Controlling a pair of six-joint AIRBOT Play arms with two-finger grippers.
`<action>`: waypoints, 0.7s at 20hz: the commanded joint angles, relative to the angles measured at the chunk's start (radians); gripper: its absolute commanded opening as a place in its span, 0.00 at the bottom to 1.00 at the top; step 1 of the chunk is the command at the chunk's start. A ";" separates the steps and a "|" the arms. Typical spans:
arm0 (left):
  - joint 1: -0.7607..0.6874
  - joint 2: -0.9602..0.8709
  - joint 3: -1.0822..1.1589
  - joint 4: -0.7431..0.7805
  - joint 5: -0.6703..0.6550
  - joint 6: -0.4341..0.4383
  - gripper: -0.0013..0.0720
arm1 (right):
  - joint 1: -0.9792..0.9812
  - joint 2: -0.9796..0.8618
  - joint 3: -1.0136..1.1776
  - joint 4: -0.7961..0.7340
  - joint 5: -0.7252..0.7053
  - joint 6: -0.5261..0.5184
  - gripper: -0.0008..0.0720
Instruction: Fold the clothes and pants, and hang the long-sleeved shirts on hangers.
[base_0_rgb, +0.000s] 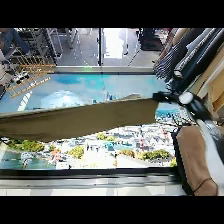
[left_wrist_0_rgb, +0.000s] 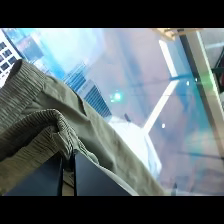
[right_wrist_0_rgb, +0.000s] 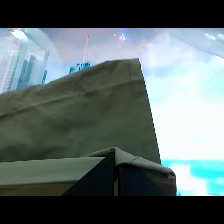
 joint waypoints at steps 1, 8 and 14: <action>-0.056 -0.096 0.003 0.002 0.129 -0.042 0.04 | 0.054 -0.353 0.370 -0.052 -0.018 -0.015 0.03; -0.067 -0.147 0.003 -0.042 0.182 -0.028 0.86 | -0.021 -0.407 0.533 -0.036 0.285 0.203 0.70; -0.056 -0.069 -0.005 0.322 -0.204 0.037 0.83 | -0.098 -0.282 0.267 0.110 0.744 0.279 0.65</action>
